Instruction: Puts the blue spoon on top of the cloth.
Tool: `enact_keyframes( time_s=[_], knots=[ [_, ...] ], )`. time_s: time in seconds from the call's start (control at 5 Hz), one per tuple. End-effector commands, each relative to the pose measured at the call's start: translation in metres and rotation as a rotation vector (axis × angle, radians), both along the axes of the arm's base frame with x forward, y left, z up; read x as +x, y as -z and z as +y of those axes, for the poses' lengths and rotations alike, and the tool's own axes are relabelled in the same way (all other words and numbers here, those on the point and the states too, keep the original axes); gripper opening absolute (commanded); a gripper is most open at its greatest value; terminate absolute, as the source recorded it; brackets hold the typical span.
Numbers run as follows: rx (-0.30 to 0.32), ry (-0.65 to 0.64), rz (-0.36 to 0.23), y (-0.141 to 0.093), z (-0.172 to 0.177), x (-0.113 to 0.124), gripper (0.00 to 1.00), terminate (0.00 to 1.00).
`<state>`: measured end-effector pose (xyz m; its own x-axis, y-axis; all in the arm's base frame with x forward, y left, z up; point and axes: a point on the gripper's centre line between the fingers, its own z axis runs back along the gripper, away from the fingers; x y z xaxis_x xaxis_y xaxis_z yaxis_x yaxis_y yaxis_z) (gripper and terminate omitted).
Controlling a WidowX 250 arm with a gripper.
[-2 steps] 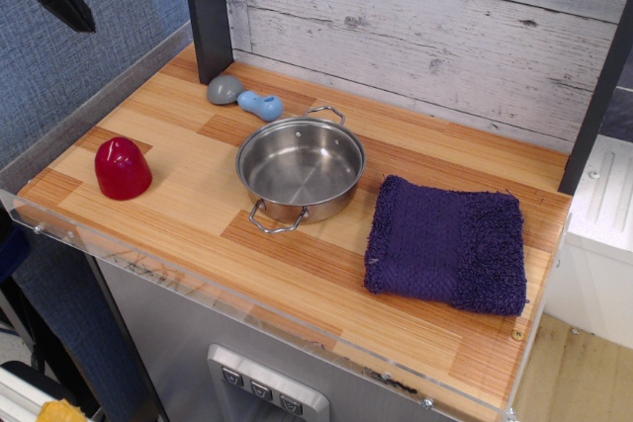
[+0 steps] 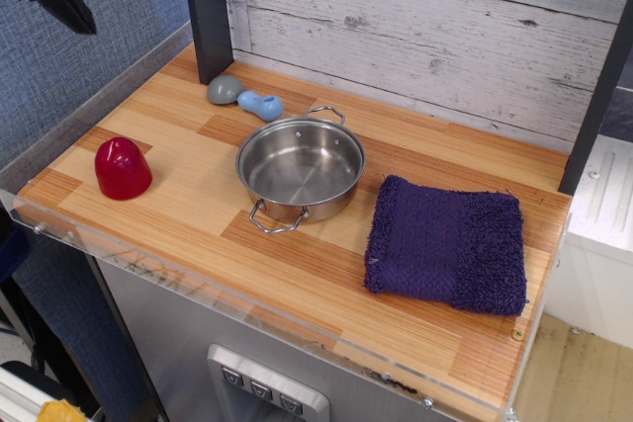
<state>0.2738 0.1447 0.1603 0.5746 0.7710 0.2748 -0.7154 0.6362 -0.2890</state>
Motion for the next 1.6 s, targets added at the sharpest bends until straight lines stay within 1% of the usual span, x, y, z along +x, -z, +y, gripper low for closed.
enact_keyframes(
  time_s=[0.0,0.2,0.4,0.6,1.0,1.2,1.4],
  knots=[
    [-0.079,-0.131,-0.069,-0.021,-0.002,0.028,1.00,0.00],
    [-0.126,-0.266,-0.071,-0.017,-0.005,0.035,1.00,0.00],
    [-0.187,-0.365,-0.083,-0.003,-0.011,0.045,1.00,0.00],
    [-0.229,-0.434,-0.069,0.011,-0.013,0.056,1.00,0.00],
    [-0.193,-0.484,-0.006,0.042,-0.014,0.082,1.00,0.00],
    [-0.181,-0.509,0.033,0.064,-0.013,0.102,1.00,0.00],
    [-0.165,-0.514,0.061,0.077,-0.010,0.114,1.00,0.00]
  ],
)
